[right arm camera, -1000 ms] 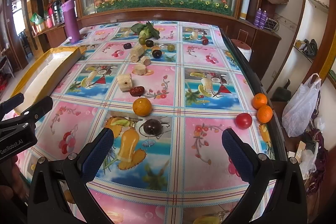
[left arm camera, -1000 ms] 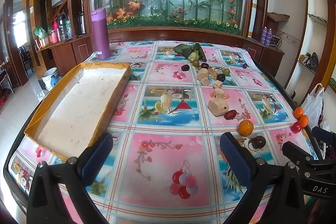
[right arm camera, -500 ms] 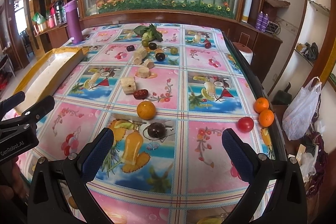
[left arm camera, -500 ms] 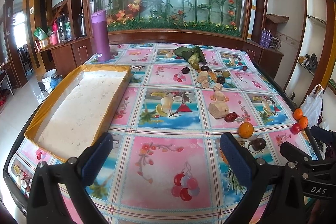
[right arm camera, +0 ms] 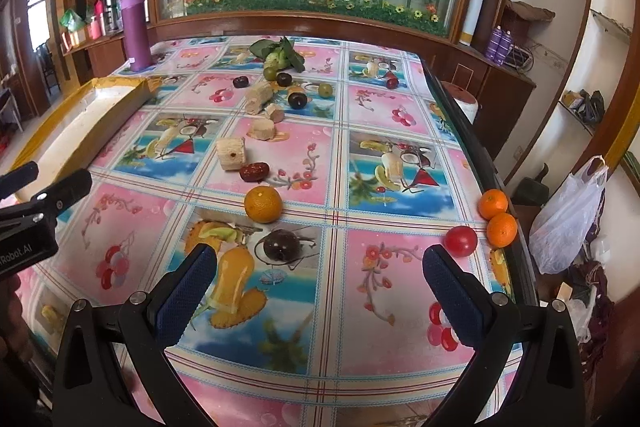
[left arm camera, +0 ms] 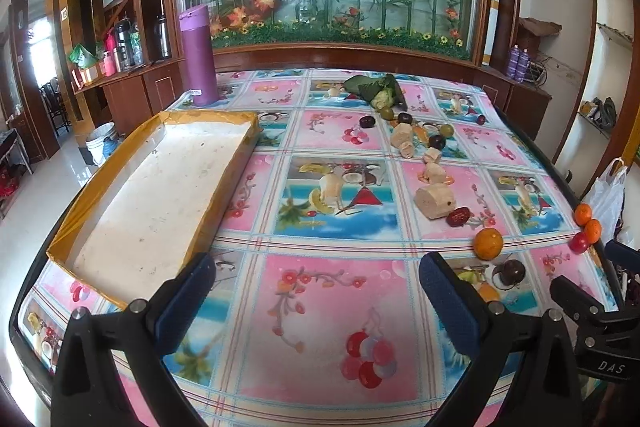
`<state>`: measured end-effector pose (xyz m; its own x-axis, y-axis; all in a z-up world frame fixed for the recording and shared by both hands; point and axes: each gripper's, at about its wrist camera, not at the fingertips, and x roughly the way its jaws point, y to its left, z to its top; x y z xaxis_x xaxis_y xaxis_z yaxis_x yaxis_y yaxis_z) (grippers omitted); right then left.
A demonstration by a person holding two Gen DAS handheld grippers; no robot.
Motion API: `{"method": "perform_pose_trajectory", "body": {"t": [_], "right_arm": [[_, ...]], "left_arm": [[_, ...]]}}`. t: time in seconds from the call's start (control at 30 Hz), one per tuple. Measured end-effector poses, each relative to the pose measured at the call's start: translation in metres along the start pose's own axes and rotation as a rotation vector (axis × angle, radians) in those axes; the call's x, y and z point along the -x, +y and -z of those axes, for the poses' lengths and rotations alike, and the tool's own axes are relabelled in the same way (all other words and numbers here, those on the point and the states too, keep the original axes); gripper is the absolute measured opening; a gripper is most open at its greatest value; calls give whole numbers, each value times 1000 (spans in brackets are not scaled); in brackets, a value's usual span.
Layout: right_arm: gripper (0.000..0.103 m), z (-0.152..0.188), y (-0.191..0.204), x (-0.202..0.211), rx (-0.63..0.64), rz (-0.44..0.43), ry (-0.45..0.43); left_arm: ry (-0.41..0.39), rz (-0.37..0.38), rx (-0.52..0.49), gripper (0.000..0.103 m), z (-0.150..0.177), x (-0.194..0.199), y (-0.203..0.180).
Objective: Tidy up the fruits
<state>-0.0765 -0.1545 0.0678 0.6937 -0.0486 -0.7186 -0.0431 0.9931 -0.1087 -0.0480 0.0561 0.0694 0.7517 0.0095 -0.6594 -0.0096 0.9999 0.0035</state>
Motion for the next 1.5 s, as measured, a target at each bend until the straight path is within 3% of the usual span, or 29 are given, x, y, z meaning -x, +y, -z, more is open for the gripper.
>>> {"method": "perform_pose_trajectory", "body": {"t": [0.17, 0.37, 0.43, 0.5, 0.8, 0.97, 1.13, 1.5], "right_arm": [[103, 3, -2, -14, 14, -43, 41], [102, -1, 10, -34, 87, -107, 78], [93, -3, 13, -42, 105, -123, 92], [75, -4, 13, -51, 106, -144, 119], [40, -3, 13, -74, 101, -230, 185], [26, -4, 11, -77, 122, -217, 180], [25, -4, 1, -71, 95, -244, 170], [25, 5, -33, -50, 83, -194, 134]], "left_arm": [[37, -66, -14, 103, 2, -7, 8], [47, -83, -24, 103, 8, -7, 11], [44, -88, -35, 103, 9, -5, 10], [50, -91, -43, 103, 10, -5, 10], [71, -108, -95, 103, 14, -7, -2], [71, -94, -110, 103, 15, -6, -9], [86, -67, -160, 103, 15, -10, -28], [184, 73, -217, 103, -1, -36, -96]]}}
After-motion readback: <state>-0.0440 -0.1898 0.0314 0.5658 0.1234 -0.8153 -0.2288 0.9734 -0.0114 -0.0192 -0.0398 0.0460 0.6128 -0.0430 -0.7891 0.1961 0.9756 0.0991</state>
